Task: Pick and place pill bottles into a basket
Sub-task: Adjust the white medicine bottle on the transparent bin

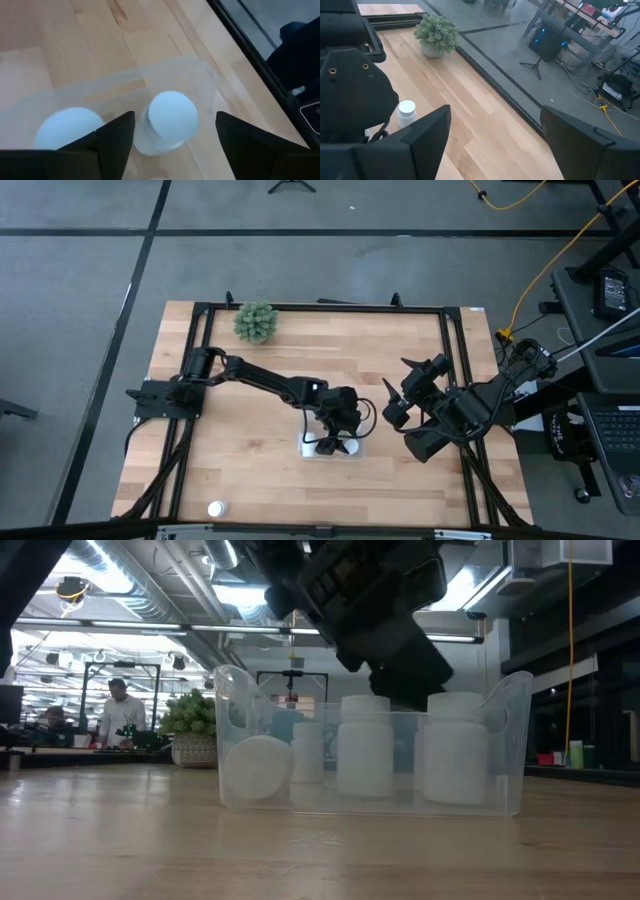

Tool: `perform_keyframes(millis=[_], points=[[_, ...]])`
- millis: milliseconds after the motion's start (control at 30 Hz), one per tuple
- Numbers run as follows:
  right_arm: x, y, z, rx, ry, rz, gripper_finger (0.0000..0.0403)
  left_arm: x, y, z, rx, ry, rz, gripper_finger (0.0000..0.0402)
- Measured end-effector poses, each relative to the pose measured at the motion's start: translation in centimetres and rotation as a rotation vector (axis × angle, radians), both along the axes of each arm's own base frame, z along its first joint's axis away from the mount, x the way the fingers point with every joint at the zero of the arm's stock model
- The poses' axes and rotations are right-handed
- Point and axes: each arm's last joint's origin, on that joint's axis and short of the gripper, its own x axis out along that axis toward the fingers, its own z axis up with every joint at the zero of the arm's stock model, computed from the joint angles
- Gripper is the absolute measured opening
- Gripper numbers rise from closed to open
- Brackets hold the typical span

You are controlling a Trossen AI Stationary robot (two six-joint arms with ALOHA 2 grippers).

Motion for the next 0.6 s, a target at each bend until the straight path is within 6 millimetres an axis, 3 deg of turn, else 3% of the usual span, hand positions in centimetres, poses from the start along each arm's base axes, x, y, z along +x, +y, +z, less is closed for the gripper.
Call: perform_keyframes(millis=[367,600], points=[[0.0,0.3,-0.1,-0.012,0.105,0.060,0.0308,0.1,0.5,5.2,0.213,0.102,-0.007,0.0277],[-0.6,2.4,0.0,-0.074,0.178,0.237,0.0308,-2.1,1.7,9.2,0.304,0.163,0.049,0.0275]])
